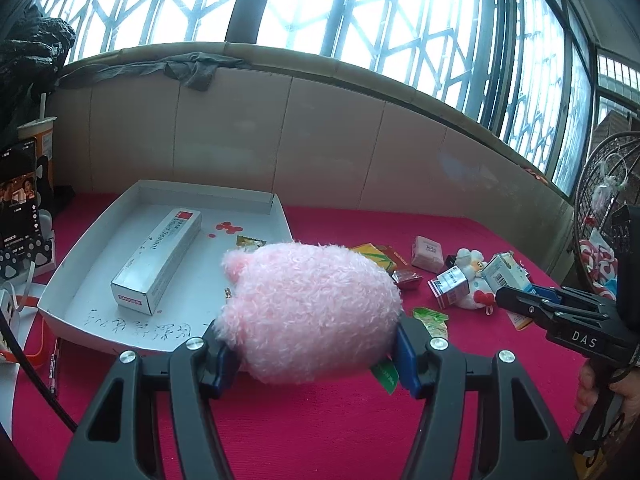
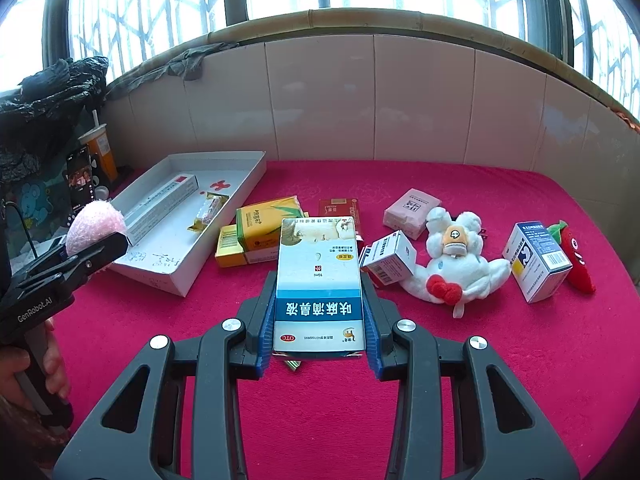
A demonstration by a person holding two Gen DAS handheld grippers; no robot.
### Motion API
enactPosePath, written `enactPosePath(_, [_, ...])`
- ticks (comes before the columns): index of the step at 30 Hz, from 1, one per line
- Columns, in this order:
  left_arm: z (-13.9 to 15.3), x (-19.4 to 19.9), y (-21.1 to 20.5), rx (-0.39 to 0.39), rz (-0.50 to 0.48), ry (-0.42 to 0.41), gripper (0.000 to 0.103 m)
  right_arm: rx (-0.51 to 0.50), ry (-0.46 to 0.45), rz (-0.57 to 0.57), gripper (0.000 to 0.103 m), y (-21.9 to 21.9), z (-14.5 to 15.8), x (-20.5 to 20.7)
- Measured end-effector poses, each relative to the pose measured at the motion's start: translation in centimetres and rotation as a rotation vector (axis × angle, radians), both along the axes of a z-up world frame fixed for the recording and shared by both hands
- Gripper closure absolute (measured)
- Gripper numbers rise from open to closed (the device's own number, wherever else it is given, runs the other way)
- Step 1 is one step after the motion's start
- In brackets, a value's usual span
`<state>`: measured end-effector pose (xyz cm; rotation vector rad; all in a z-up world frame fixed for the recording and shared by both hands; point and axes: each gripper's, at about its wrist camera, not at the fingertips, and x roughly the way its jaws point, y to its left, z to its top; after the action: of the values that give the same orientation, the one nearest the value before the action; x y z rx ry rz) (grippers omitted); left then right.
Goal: Organize objects
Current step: 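Carry the pink toy and medicine box toward the white tray with both tools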
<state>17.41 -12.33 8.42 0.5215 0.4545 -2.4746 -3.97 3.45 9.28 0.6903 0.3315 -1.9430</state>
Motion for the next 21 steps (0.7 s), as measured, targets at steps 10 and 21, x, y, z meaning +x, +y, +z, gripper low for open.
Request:
enactPosePath(10, [0.0, 0.8, -0.8, 0.008, 0.025, 0.01, 0.04, 0.002, -0.002, 0.02, 0.067, -1.3, 0.1, 0.8])
enactPosePath(21, [-0.4, 2.0, -2.1, 0.029, 0.056, 0.017, 0.04, 0.018, -0.001, 0.051, 0.067, -3.0, 0.0, 1.8])
